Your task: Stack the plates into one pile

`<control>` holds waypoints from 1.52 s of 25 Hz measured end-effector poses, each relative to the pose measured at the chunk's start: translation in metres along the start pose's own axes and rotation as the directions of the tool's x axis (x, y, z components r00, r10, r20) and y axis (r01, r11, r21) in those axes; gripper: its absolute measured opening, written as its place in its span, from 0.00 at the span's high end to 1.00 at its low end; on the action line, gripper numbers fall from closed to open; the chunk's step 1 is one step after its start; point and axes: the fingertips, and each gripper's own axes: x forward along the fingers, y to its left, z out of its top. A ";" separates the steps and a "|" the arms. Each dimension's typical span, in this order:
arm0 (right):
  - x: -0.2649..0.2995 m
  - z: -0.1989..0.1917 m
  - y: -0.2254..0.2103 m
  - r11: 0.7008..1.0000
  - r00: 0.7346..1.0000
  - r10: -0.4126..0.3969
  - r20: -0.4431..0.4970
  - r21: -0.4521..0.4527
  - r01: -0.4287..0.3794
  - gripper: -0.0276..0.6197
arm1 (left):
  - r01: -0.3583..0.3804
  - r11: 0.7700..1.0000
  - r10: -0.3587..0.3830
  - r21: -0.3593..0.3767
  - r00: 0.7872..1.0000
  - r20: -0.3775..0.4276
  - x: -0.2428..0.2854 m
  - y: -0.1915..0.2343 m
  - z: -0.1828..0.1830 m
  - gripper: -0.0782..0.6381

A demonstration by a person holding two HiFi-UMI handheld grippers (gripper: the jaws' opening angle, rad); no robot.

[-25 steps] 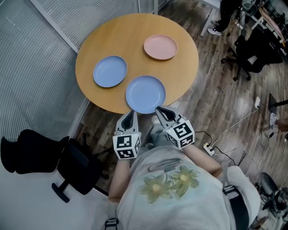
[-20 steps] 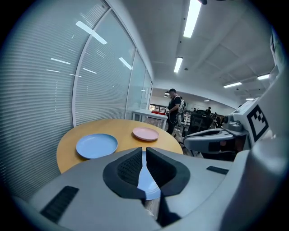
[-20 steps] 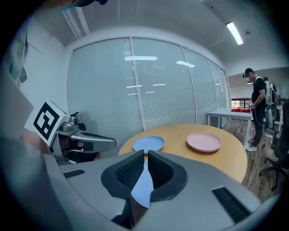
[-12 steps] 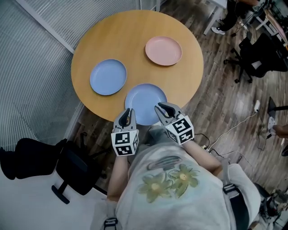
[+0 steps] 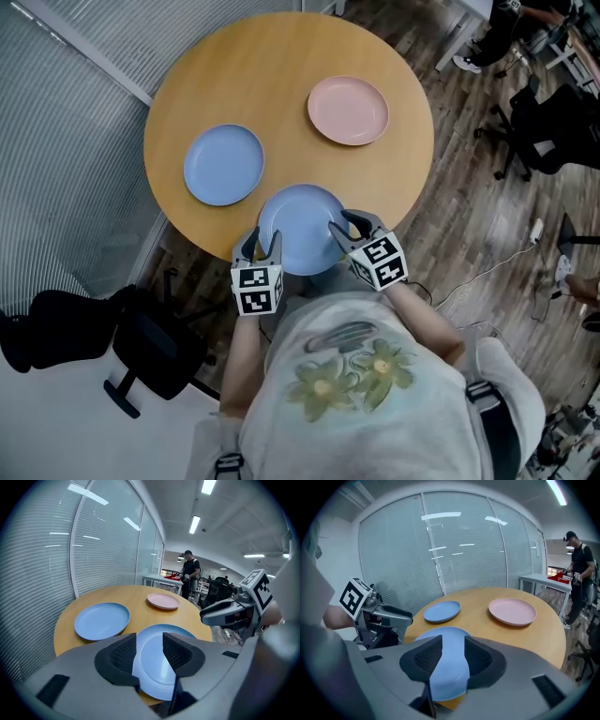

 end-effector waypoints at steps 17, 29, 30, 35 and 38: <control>0.059 -0.086 -0.081 0.996 0.927 0.078 -0.367 0.057 -0.062 0.73 | -0.117 0.993 0.105 -0.028 0.954 -0.280 0.079 0.036 -0.070 0.65; 0.072 -0.101 -0.085 0.985 0.867 0.160 -0.473 0.130 -0.111 0.80 | -0.133 0.987 0.087 -0.094 0.918 -0.388 0.087 0.035 -0.100 0.66; 0.073 -0.100 -0.085 0.985 0.865 0.163 -0.475 0.132 -0.113 0.80 | -0.146 0.985 0.101 -0.090 0.917 -0.385 0.087 0.037 -0.099 0.67; 0.076 -0.091 -0.086 0.987 0.857 0.157 -0.490 0.114 -0.116 0.81 | -0.205 0.976 0.159 -0.079 0.909 -0.385 0.086 0.048 -0.093 0.79; 0.078 -0.086 -0.089 0.988 0.854 0.153 -0.497 0.100 -0.119 0.81 | -0.204 0.976 0.162 -0.073 0.910 -0.381 0.089 0.051 -0.086 0.80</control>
